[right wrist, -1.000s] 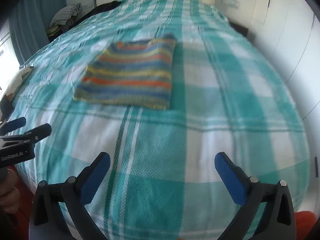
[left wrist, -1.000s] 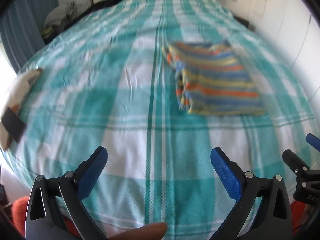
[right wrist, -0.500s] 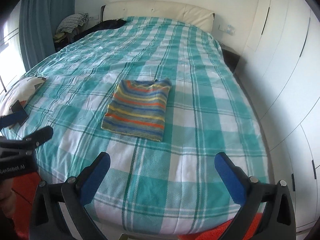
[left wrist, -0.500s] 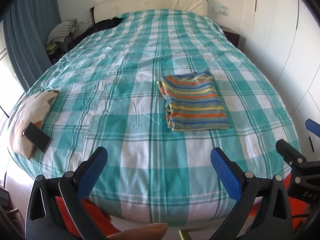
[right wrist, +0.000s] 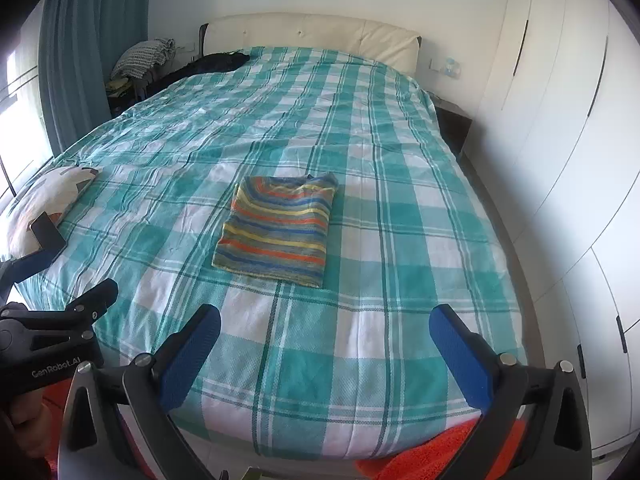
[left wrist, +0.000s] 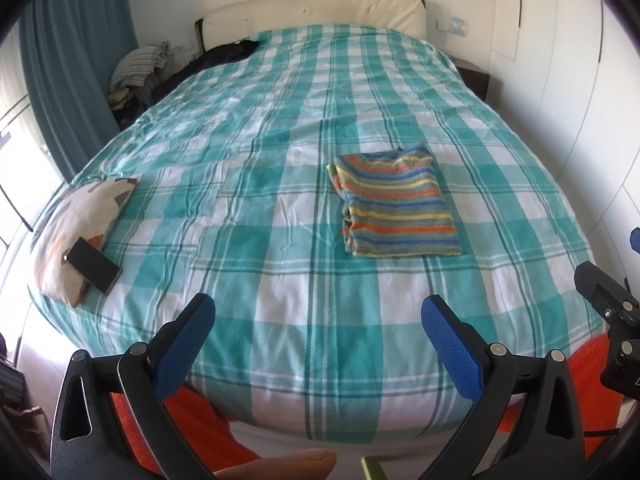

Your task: Fold small clothes

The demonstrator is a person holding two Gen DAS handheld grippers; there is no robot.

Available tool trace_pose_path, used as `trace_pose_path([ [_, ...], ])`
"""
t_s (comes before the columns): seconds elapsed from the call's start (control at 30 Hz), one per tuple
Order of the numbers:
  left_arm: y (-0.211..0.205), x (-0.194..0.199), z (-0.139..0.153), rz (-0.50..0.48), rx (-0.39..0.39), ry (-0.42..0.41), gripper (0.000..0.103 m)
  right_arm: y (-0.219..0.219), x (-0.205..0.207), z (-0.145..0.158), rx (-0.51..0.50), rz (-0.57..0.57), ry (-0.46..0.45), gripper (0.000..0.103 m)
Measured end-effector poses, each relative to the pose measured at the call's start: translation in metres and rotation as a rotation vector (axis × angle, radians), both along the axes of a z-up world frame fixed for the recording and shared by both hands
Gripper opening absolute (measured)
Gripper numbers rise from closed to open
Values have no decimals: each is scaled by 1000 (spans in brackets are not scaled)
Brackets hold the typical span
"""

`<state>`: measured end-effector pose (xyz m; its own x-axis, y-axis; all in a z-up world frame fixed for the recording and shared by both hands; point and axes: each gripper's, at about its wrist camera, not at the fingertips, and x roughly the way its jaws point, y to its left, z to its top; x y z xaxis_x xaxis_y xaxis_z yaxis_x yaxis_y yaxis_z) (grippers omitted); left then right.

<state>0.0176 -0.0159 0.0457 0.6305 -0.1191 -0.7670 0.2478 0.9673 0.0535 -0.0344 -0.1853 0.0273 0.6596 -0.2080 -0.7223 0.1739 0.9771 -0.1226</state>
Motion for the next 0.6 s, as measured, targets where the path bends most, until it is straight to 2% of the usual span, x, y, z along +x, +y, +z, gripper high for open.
trace_pose_path([
  [0.6,-5,-5,18,-10,-6,-4,103,2,-9,18,3,1,-35,103],
])
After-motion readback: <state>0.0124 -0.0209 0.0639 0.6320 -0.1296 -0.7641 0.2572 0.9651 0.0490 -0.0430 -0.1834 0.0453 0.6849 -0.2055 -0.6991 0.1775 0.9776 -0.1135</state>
